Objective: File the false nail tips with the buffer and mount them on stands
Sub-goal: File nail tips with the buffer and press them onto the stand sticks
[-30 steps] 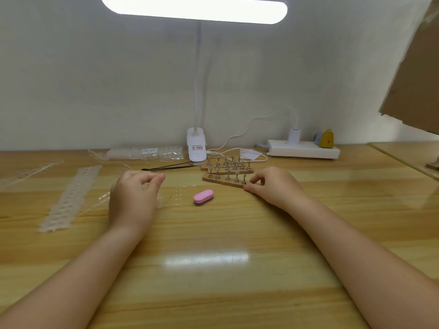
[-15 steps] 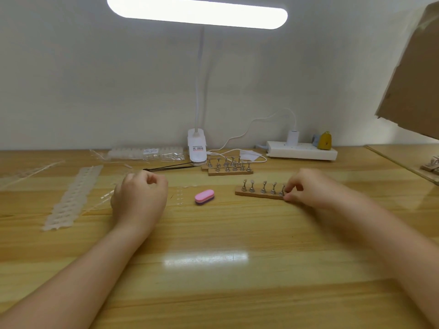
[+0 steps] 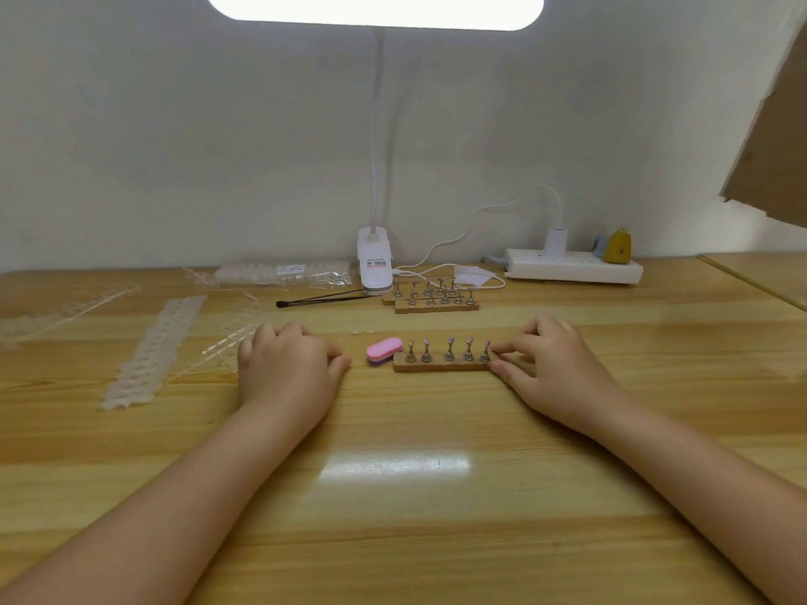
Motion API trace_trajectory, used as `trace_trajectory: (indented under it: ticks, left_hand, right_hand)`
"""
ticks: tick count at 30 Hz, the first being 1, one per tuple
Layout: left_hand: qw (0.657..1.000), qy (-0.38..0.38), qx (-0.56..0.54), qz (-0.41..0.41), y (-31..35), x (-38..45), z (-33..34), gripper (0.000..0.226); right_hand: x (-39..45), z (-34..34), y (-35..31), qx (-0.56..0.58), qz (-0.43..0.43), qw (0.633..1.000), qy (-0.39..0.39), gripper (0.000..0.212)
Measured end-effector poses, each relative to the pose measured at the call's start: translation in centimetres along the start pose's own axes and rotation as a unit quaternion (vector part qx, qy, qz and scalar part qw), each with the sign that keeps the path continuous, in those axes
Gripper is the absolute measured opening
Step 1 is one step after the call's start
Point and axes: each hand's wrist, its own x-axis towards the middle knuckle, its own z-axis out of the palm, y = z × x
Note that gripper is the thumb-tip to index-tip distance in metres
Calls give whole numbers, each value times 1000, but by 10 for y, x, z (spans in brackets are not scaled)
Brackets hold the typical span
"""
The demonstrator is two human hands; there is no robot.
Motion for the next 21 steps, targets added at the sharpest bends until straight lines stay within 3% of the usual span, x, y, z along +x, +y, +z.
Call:
trace_trajectory:
  ticks: [3,8,12,21]
  left_hand:
    - [1000,9,2,-2,-1,1,0,27]
    - [991,-4,114,-76,-7,5,-1,56]
    - [987,-42,136,-74,-10,7,-4,50]
    - [992,2,112,-57,-13,10,-2,31]
  right_hand:
    - [-3,0,-2,-1,6,1000,8,33]
    - [-7,-2,-5,6,21,999,40,30]
    - [-9,-5,-8,18,36,998,57,26]
    - [-11,-5,-11,15,25,996,82,19]
